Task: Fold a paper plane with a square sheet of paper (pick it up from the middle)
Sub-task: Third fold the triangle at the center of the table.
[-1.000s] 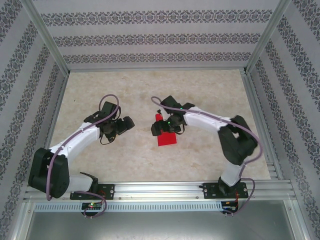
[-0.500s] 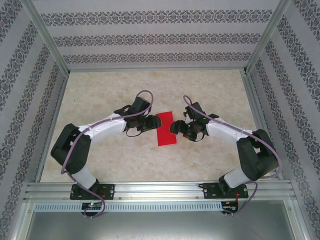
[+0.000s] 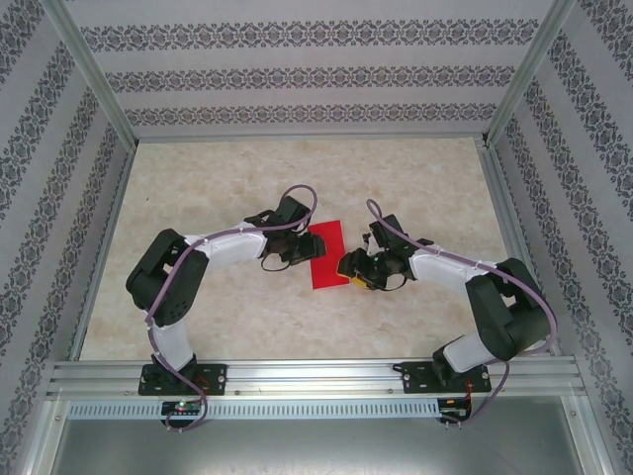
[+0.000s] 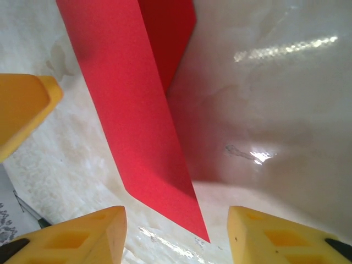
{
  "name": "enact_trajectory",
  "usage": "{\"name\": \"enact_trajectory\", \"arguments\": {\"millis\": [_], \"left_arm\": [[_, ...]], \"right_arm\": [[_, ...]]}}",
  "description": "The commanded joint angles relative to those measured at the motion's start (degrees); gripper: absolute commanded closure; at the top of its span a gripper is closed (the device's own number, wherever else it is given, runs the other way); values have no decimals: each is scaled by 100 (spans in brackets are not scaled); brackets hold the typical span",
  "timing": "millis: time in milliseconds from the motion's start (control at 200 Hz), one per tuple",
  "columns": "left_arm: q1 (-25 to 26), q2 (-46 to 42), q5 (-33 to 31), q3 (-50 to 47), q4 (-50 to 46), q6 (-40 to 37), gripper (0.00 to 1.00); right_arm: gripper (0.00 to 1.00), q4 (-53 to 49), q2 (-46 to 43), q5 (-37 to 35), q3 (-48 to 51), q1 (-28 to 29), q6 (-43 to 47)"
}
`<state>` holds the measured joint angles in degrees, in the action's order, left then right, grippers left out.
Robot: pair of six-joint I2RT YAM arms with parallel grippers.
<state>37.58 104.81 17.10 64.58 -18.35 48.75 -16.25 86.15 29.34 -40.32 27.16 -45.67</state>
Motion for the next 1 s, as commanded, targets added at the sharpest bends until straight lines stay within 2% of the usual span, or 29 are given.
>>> {"name": "enact_trajectory", "arguments": {"millis": [0,225,460,789,994], "left_arm": [[21,64,16,113,242,81,56],[23,135,43,125,268,82,57],[28,224,362,47,738,219,63],[21,599,343,163,581,223,70],[23,777,356,271,268,120,71]], "right_arm": [[53,315,88,193,64,-9,-102],[57,311,41,203,76,0,-82],[69,333,-250,159,182,-5,-293],[89,368,-220,292,112,0,-506],[93,554,-35,388,-70,24,-764]]}}
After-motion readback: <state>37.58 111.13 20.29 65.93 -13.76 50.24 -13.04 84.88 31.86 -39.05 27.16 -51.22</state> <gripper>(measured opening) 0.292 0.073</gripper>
